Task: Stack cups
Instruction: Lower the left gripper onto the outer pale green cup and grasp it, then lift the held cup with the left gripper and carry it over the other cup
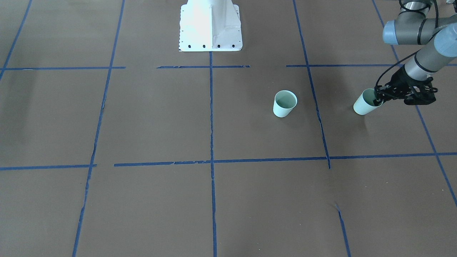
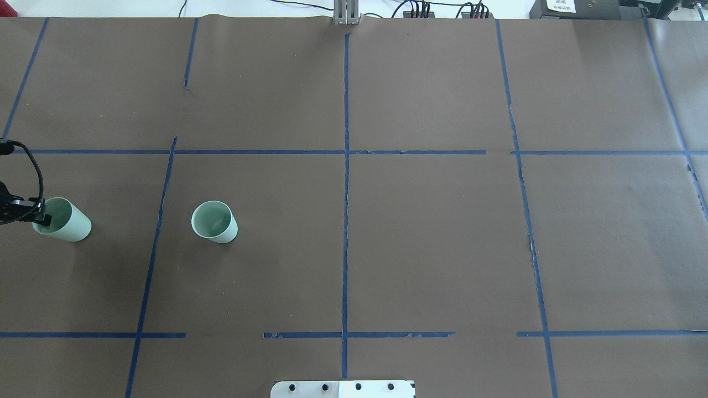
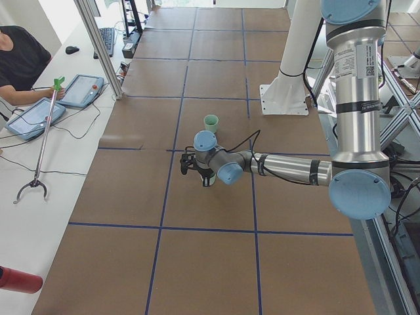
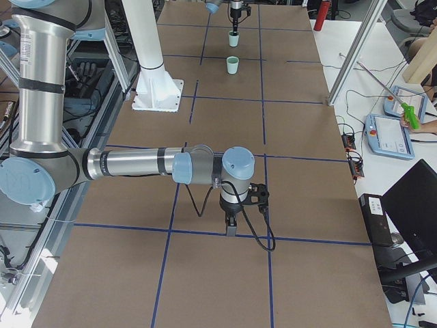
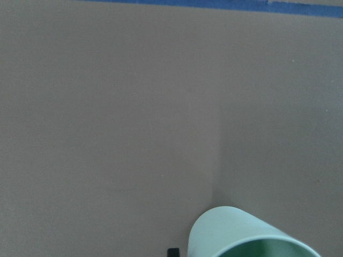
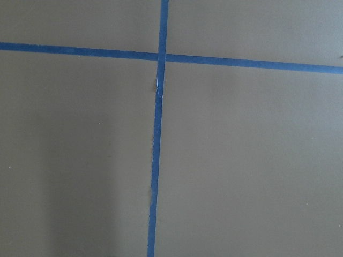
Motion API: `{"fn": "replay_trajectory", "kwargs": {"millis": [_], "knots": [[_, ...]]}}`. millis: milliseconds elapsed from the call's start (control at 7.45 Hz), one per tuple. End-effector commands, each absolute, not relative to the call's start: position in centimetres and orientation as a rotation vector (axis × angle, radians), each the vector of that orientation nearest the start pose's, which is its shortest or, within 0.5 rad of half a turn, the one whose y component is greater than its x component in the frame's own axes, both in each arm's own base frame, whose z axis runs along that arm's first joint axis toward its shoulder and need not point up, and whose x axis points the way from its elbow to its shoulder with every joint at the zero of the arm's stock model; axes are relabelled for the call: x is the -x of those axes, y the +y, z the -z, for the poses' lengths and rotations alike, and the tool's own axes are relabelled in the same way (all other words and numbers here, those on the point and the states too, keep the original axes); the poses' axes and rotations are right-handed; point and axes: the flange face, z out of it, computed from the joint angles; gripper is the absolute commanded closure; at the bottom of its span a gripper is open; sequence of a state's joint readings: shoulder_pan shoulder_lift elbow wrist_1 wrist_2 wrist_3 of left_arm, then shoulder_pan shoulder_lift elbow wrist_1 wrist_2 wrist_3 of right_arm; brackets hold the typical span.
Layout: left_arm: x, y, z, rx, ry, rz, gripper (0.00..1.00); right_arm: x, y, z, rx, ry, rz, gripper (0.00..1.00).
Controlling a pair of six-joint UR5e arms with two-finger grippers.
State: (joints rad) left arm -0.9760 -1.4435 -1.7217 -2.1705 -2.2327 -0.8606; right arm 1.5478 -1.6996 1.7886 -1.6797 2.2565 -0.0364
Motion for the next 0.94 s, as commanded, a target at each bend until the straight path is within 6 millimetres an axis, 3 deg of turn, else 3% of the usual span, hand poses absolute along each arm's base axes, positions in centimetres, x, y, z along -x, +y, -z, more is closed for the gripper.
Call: {"fn": "replay_trajectory", "kwargs": {"millis": [0,268,402,671,805], "knots": [[-18.3,-41.3,-53.4,-0.065,0.915,0.043,1.00,-6.0,-43.6,-62.8,0.013,-0.686,0.051,0.00],[-14.7,-41.7,-47.3,-0.041,0.920,0.113,1.00,-6.0,-43.6,-62.8,0.013,-0.686,0.051,0.00],[-14.1,-41.8,-44.4,-0.036,0.913,0.131,1.00,-6.0,-43.6,-62.8,0.013,-0.686,0.050,0.00],[-15.9,-43.9,-38.6,0.004,0.923,0.208,1.00,-6.0,-43.6,-62.8,0.014,-0.686,0.051,0.00],[-18.4,-43.7,-36.9,0.039,0.942,0.224,1.00,-6.0,-43.6,-62.8,0.014,-0.686,0.051,0.00]]}}
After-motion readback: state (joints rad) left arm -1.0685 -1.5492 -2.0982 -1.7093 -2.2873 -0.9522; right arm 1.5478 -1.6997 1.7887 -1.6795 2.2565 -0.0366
